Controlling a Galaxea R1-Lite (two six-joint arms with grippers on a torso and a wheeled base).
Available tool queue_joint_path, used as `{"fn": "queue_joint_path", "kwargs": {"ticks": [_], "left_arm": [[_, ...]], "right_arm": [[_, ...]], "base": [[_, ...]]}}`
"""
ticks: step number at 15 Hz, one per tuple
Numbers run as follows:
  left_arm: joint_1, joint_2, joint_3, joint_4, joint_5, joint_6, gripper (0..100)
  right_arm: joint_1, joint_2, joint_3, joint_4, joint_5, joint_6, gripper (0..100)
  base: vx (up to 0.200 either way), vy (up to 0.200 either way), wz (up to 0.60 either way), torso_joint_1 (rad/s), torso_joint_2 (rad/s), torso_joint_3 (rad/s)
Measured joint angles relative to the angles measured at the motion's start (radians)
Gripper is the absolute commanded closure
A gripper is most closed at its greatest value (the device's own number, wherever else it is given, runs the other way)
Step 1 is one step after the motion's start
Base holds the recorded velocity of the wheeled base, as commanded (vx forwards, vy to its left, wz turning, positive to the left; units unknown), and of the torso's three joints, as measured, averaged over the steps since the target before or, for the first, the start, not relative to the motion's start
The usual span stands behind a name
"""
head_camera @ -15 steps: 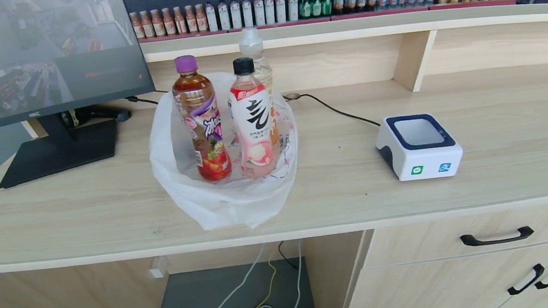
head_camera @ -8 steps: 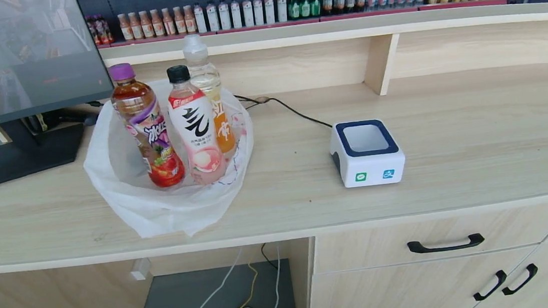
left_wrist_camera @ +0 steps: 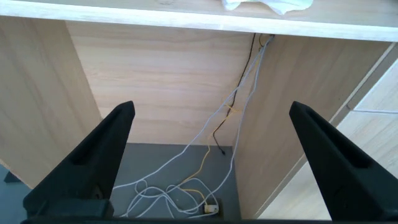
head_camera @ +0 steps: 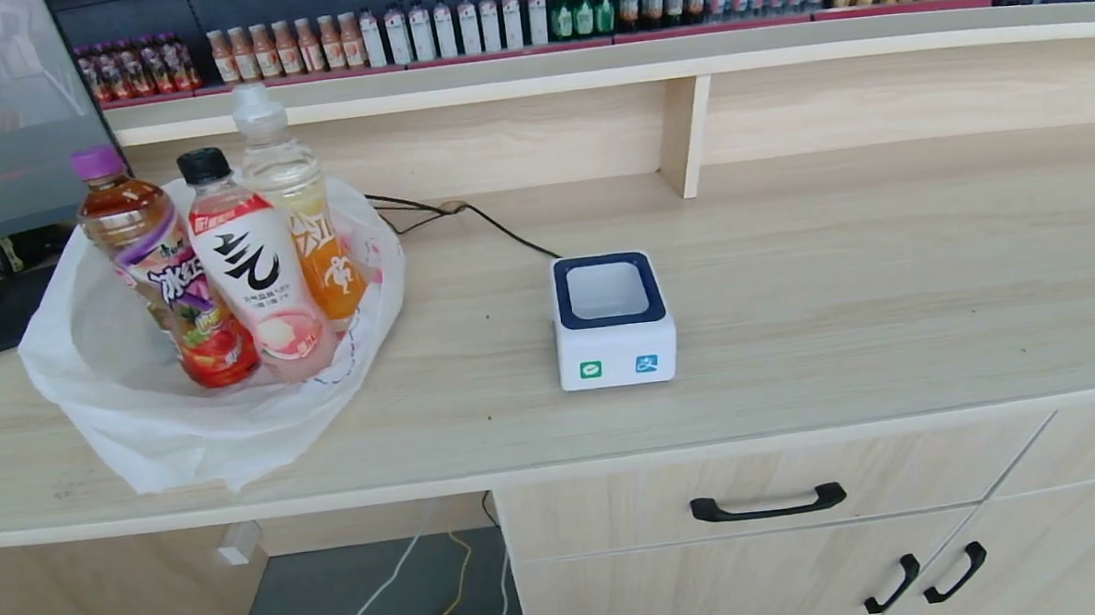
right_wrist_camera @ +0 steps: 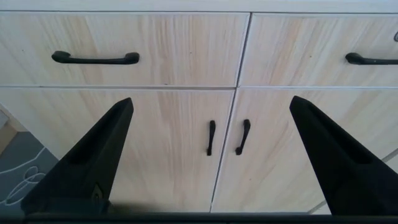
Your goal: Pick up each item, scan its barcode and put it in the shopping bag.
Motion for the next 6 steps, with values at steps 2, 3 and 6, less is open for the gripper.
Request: {"fn": "queue_joint_path", "kwargs": {"ticks": [2, 3, 6], "left_arm": [[0.0, 0.0, 0.0, 0.001, 0.0, 0.0, 0], [0.001, 0.0, 0.0, 0.0, 0.0, 0.0, 0], [-0.001, 0.0, 0.0, 0.0, 0.0, 0.0, 0]], "right_arm": [[0.001, 0.0, 0.0, 0.0, 0.0, 0.0, 0], [0.001, 0.0, -0.001, 0.001, 0.0, 0.0, 0], [0.0, 0.0, -0.001, 0.0, 0.0, 0.0, 0]], "base": [[0.0, 0.0, 0.0, 0.0, 0.0, 0.0], [0.0, 0.0, 0.0, 0.0, 0.0, 0.0], [0.0, 0.0, 0.0, 0.0, 0.0, 0.0]]}}
